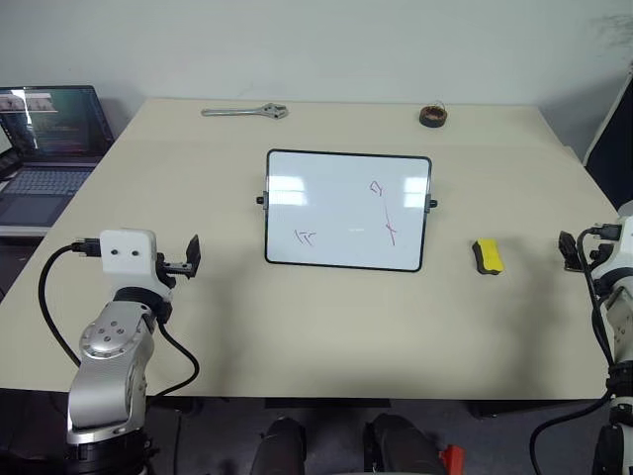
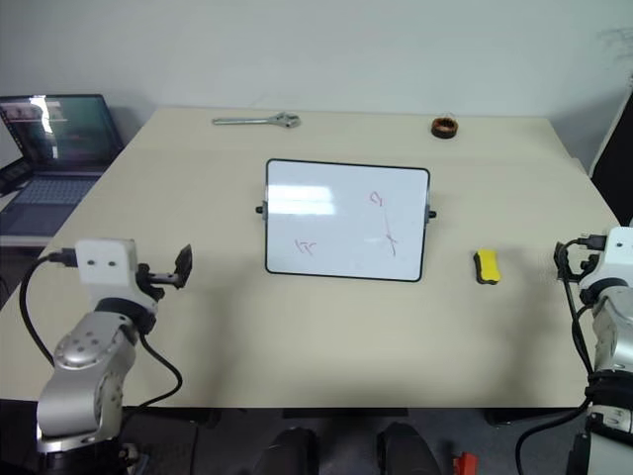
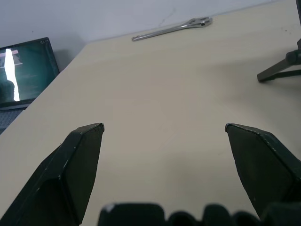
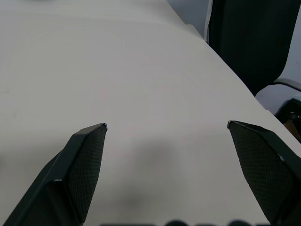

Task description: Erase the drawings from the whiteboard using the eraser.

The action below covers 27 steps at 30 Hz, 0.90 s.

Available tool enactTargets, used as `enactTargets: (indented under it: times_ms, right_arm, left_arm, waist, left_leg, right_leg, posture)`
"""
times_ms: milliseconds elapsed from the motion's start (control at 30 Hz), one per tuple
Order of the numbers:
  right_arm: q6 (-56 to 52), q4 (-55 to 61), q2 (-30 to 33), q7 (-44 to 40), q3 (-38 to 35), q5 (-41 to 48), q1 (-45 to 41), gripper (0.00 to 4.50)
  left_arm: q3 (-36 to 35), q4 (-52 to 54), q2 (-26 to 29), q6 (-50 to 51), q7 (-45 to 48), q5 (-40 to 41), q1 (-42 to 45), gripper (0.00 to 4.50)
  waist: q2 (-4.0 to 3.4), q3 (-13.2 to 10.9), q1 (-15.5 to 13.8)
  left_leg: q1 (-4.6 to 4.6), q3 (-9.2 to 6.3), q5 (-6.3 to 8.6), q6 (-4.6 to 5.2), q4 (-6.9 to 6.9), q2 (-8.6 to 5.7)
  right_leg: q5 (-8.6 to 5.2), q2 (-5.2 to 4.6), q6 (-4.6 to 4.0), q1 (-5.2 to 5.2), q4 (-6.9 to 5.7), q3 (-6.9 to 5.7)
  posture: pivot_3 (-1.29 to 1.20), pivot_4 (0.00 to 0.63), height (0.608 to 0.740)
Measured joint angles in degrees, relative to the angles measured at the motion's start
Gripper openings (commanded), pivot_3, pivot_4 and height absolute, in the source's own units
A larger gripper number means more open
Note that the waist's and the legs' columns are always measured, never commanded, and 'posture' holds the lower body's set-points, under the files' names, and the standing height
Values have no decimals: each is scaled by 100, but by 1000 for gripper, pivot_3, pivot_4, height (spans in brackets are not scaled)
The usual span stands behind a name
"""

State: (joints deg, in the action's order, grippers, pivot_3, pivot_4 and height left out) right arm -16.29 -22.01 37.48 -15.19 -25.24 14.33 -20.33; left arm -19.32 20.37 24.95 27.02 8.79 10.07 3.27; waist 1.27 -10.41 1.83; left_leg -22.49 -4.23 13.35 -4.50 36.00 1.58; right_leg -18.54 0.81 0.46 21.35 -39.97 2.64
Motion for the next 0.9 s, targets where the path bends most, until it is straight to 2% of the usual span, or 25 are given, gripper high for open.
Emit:
enactTargets:
  times_ms: [200, 333, 400, 533, 700, 800, 900]
  right_arm:
    - [-276, 574, -11, -9, -89, 174, 370, 4486]
    - [-538, 1377, -54, -132, -181, 388, 878, 4486]
    - [-900, 1919, -135, -181, -192, 631, 967, 4486]
    - [-2440, 3091, -267, 183, -182, 1247, 916, 4486]
    - [-3774, 4421, -769, 782, -40, 1859, 799, 4486]
    - [-4035, 4663, -844, 913, 238, 1838, 770, 4486]
    - [-4154, 4645, -1276, 1445, 396, 1587, 587, 4486]
  left_arm:
    - [150, -214, 61, -149, 226, -35, 4, 4500]
    - [200, -307, 120, -151, 603, 111, 86, 4500]
    - [241, -302, 283, -184, 845, 207, 279, 4500]
    - [304, -285, 612, -293, 1414, 432, 689, 4500]
    - [936, -300, 976, -272, 2737, 966, 1338, 4500]
    - [1331, -327, 1088, -202, 3473, 1288, 1877, 4500]
    - [1926, -452, 1246, -24, 4485, 1613, 2230, 4500]
  waist:
    - [0, 0, -5]
    - [0, 0, -7]
    - [0, 0, 2]
    - [-2, 0, 15]
    - [-1, -1, -8]
    - [-1, -1, -21]
    - [-4, -3, 2]
  left_leg:
    - [0, -1, 0, 0, 0, 0]
    - [-5, -3, 0, 0, 1, 1]
    - [0, -3, 0, -1, 2, 1]
    - [2, -2, 0, -1, 1, 3]
    - [-18, -10, 0, -1, 2, -2]
    - [-21, -9, 0, 0, 3, -7]
    - [-23, -7, 0, 0, 0, -8]
  right_leg:
    - [0, 0, 0, -1, 1, 0]
    - [0, 0, 1, 2, 0, -3]
    - [0, 0, 1, 0, -2, -2]
    - [0, 4, 1, 0, -2, 0]
    - [-1, 6, 1, 9, 2, -12]
    - [-2, 10, 5, 7, 7, -12]
    - [-2, 11, 5, 14, 5, -11]
  posture:
    - [0, 150, 740]
    - [0, 150, 740]
    - [0, 150, 740]
    - [0, 150, 740]
    - [0, 150, 740]
    - [0, 150, 740]
    - [0, 150, 740]
